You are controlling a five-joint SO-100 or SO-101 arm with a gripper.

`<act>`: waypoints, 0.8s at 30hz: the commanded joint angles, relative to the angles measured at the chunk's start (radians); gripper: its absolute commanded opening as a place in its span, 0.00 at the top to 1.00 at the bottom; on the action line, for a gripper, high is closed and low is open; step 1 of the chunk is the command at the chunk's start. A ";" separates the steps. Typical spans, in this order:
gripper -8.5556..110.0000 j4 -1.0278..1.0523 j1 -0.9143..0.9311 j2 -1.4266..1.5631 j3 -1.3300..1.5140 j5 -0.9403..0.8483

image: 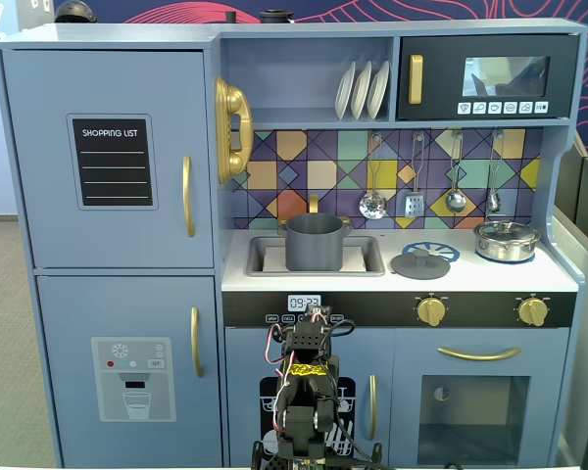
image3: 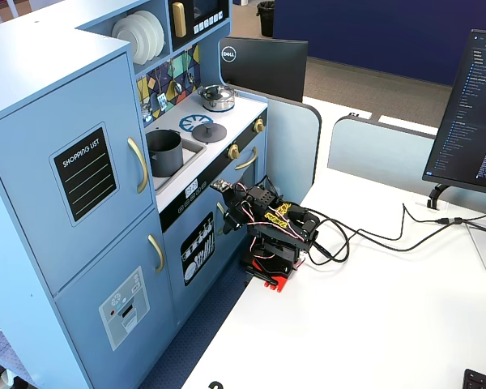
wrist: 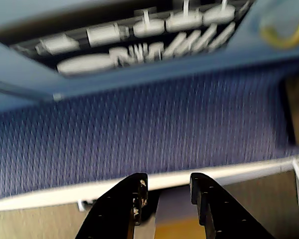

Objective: Take off the lid from the gray recipient and place it on the counter

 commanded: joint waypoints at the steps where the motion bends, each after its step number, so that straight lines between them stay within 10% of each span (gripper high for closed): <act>1: 0.93 0.091 -0.020 0.008 0.002 -0.015; 24: 0.89 0.310 -0.034 0.008 0.003 0.002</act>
